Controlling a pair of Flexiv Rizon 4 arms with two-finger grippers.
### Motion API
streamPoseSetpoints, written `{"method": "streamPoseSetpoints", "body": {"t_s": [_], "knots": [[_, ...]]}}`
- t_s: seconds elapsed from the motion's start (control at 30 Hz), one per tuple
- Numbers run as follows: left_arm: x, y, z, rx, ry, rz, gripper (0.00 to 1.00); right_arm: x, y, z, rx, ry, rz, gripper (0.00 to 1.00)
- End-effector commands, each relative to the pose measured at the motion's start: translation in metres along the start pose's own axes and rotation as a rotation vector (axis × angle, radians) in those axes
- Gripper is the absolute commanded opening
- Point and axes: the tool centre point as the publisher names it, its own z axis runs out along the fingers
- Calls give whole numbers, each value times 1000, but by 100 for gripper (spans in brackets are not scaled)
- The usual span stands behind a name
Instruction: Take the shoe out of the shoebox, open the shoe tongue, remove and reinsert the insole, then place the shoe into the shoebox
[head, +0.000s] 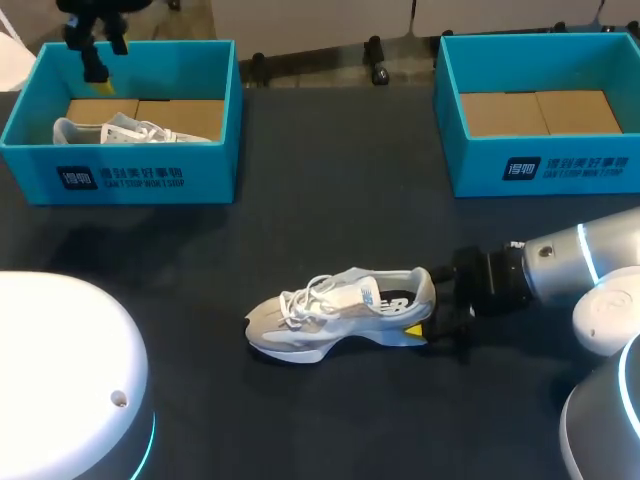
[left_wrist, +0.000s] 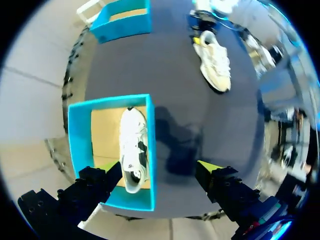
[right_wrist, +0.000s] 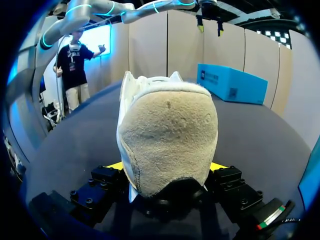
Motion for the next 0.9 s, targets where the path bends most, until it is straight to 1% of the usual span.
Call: {"method": "streamPoseSetpoints", "body": {"t_s": [0.03, 0.23, 0.33, 0.37, 0.4, 0.43, 0.47, 0.5, 0.57, 0.63, 0.8, 0.9], "knots": [[1, -2, 0, -5, -2, -4, 100, 1, -1, 8, 7, -1, 1, 0], [1, -2, 0, -5, -2, -4, 100, 1, -1, 8, 7, -1, 1, 0], [2, -6, 3, 16, 10, -156, 100, 1, -1, 8, 7, -1, 1, 0], [3, -8, 4, 4, 1, -200, 100, 1, -1, 8, 7, -1, 1, 0], [8, -10, 5, -1, -6, -213, 100, 1, -1, 8, 7, -1, 1, 0], [9, -13, 5, -8, -13, -272, 100, 1, -1, 8, 7, -1, 1, 0], [16, -15, 4, 7, -12, -253, 100, 1, -1, 8, 7, -1, 1, 0], [21, -17, 3, 8, -9, -285, 100, 1, -1, 8, 7, -1, 1, 0], [25, -22, 4, 6, 11, -334, 100, 1, -1, 8, 7, -1, 1, 0], [30, -27, 6, -17, 15, -387, 100, 1, -1, 8, 7, -1, 1, 0], [47, -39, 9, -30, 33, -489, 100, 1, -1, 8, 7, -1, 1, 0], [59, -47, 9, -45, 28, -494, 100, 1, -1, 8, 7, -1, 1, 0]]}}
